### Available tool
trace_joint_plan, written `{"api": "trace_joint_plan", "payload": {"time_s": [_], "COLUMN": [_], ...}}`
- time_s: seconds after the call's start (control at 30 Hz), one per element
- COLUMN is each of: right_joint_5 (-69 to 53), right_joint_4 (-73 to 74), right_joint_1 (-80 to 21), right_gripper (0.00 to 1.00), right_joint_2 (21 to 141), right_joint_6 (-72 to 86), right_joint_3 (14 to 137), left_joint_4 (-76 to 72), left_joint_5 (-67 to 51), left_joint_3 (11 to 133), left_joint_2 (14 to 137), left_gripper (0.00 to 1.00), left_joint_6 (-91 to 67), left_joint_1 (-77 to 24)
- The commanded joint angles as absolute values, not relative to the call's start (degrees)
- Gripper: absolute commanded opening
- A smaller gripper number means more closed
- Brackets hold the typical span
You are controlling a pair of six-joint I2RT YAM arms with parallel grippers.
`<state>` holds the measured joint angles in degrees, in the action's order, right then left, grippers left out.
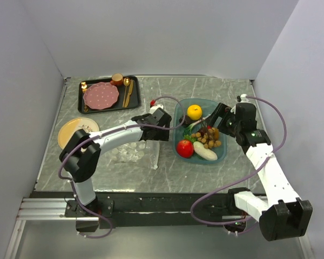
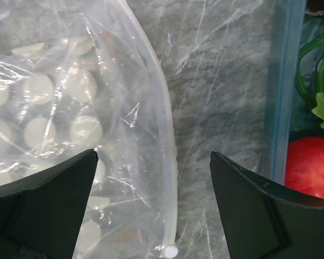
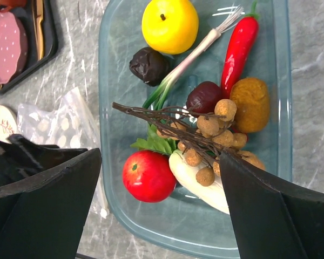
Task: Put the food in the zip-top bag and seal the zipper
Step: Pick up the zipper food storage bag at the center of the board.
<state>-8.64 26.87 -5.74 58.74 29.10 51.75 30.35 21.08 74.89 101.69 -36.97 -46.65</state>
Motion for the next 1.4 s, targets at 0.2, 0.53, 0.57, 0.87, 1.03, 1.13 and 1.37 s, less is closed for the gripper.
{"api": "trace_joint_plan", "payload": {"time_s": [0.2,0.53,0.57,0.87,1.03,1.13,1.37], "right_joint_5": [-7.38,-7.56,-7.65,-7.65,-8.0,-8.53,-10.54], "right_joint_4": [27.42,28.04,27.95,28.56,27.51,27.07,25.66], "right_joint_1": [-5.27,-5.01,-5.01,-4.92,-4.83,-4.83,-4.75], "right_gripper": [0.97,0.97,0.97,0.97,0.98,0.97,0.94], "right_joint_2": [57.04,56.95,56.87,57.13,56.78,57.48,58.71], "right_joint_6": [29.53,29.27,29.27,29.0,29.36,29.62,30.23], "right_joint_3": [53.96,53.7,53.53,53.17,51.86,51.42,50.36], "left_joint_4": [29.97,31.21,30.33,31.64,31.99,32.25,34.88], "left_joint_5": [24.17,29.44,29.36,29.71,30.58,30.5,31.64], "left_joint_3": [75.59,74.62,74.18,75.76,75.76,75.93,77.6], "left_joint_2": [107.66,106.88,106.61,108.11,106.61,106.08,106.17], "left_gripper": [0.83,0.61,0.57,0.31,0.23,0.19,0.01], "left_joint_6": [-43.77,-47.81,-47.64,-47.46,-47.55,-47.2,-47.55], "left_joint_1": [-48.34,-48.95,-48.96,-49.04,-49.31,-49.31,-49.48]}}
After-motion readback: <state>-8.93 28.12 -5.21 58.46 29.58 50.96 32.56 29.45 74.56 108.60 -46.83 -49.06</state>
